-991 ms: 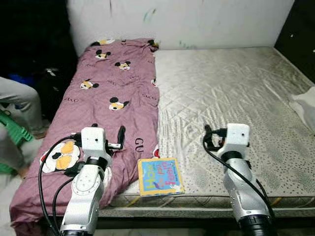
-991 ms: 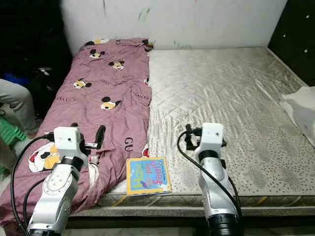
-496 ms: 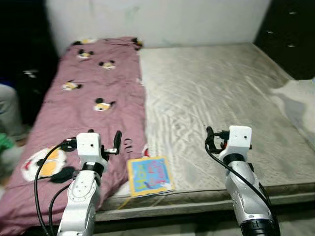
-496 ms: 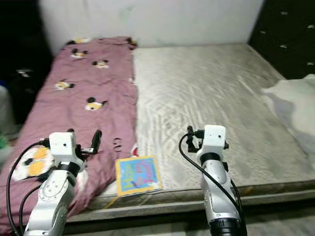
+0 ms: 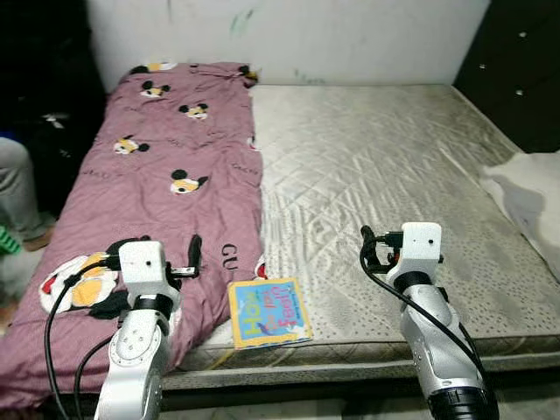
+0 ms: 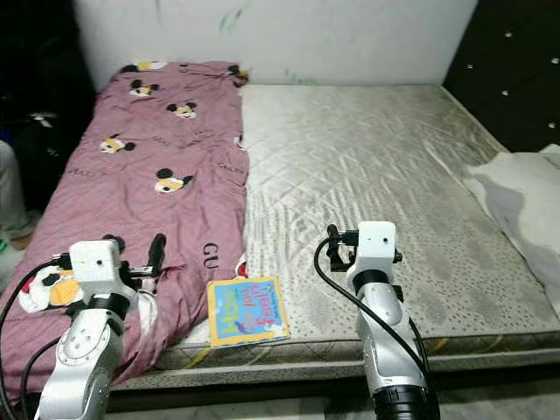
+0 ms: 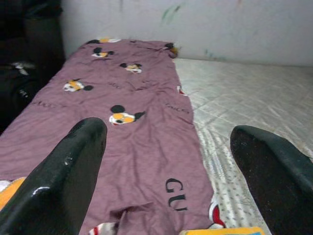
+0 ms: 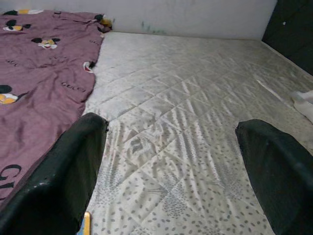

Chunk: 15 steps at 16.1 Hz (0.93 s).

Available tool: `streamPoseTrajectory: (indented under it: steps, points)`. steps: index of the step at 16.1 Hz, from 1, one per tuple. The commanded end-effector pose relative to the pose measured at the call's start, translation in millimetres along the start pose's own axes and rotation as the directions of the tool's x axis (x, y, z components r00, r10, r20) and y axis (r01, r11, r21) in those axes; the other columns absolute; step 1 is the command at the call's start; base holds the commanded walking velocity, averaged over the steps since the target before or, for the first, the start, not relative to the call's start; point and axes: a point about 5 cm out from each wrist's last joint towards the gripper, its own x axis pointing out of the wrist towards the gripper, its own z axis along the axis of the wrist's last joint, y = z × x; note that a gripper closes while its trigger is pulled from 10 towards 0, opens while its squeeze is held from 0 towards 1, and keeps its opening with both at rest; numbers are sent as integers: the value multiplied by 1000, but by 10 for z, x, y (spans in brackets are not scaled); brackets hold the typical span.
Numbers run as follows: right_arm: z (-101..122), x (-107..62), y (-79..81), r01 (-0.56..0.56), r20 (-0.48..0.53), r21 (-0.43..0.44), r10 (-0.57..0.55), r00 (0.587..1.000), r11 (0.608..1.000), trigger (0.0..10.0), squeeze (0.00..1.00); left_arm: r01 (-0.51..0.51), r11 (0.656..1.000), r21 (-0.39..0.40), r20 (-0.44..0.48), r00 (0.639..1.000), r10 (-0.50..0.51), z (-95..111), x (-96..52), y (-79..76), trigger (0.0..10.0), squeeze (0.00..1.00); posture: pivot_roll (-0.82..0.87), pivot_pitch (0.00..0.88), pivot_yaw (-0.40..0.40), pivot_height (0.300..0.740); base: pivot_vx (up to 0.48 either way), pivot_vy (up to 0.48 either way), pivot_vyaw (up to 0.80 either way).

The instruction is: Clean up the room

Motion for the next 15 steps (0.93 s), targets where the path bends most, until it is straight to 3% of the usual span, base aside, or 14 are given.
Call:
streamPoseTrajectory:
  steps: [1, 11, 15]
  points:
    - [32, 0, 25, -2, 8, 10, 2, 1000, 1000, 10000, 0, 6, 1000, 6, -1, 1000, -6, 17, 2, 17, 10000, 0, -28, 23, -20, 740, 0, 0, 0]
    - [26, 21, 15, 9, -1, 1, -9, 1000, 1000, 10000, 0, 10, 1000, 13, 2, 1000, -10, 38, 31, -15, 10000, 0, -26, 32, -18, 740, 0, 0, -691]
    - [35, -1, 11, 4, 2, 15, -4, 1000, 1000, 10000, 0, -34, 999, 22, -11, 999, 34, 22, -22, 120, 10000, 0, -24, 48, -25, 740, 0, 0, 0]
